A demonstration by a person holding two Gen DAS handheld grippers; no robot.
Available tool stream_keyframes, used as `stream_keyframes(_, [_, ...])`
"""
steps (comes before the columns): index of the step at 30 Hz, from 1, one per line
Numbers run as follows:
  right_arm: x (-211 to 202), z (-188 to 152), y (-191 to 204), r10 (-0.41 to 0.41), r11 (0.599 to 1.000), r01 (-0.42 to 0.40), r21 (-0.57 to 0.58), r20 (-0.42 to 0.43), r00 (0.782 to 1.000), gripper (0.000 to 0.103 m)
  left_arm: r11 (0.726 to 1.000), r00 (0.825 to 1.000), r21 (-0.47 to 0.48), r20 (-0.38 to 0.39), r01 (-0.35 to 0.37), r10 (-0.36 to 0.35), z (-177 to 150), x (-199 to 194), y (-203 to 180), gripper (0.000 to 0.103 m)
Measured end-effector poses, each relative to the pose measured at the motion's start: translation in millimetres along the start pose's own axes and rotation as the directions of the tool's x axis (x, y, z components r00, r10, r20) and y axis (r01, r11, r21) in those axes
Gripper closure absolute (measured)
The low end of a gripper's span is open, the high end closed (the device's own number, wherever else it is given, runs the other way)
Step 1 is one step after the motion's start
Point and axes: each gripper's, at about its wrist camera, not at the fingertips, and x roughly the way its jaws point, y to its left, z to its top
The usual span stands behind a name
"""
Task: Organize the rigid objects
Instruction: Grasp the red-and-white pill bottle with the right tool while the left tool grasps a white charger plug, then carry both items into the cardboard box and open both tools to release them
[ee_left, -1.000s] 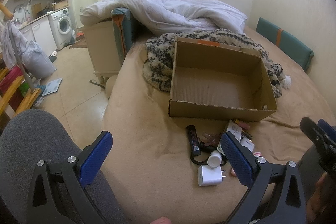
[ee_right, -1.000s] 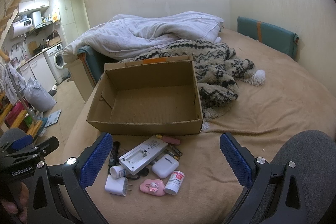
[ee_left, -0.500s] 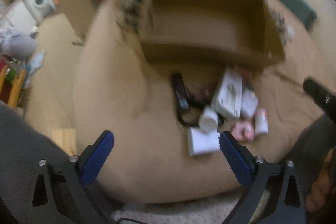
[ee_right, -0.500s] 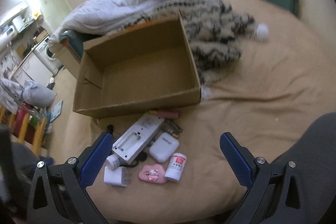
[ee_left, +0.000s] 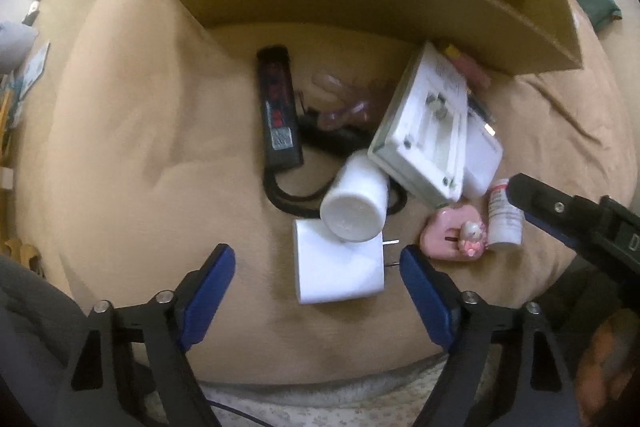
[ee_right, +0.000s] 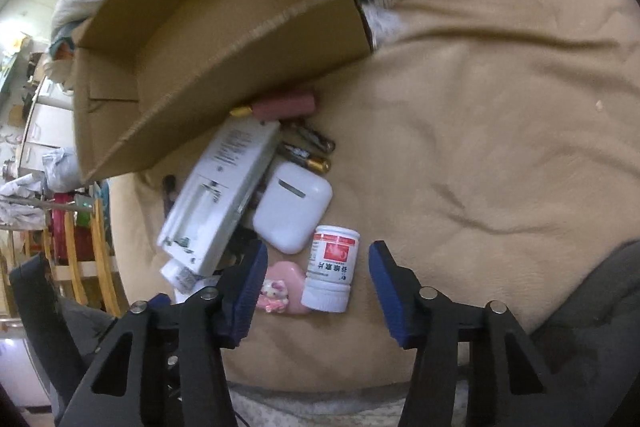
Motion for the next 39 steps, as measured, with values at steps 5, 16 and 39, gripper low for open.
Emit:
stream_keyframes(5, [17,0,2,-0.027,1.000,0.027,-0.002,-0.044,0.999,0.073,1.000,1.000,-0.005,0.015,0.011,-0.011,3,6,5,0.041])
stream_keyframes(16, [-12,-6,15,0.009,0.999,-0.006,-0.051,0.069,0.998,0.075,1.000,0.997,0.017,0.070,0.027,-0.028,-23,-23,19,0.064])
stream_keyframes(39, [-81,75,56,0.091,0.952,0.022,-0.306,0.348,0.933,0.075,0.994,0.871,0.071,0.489,-0.084,0.039,80,-143,30,0.065])
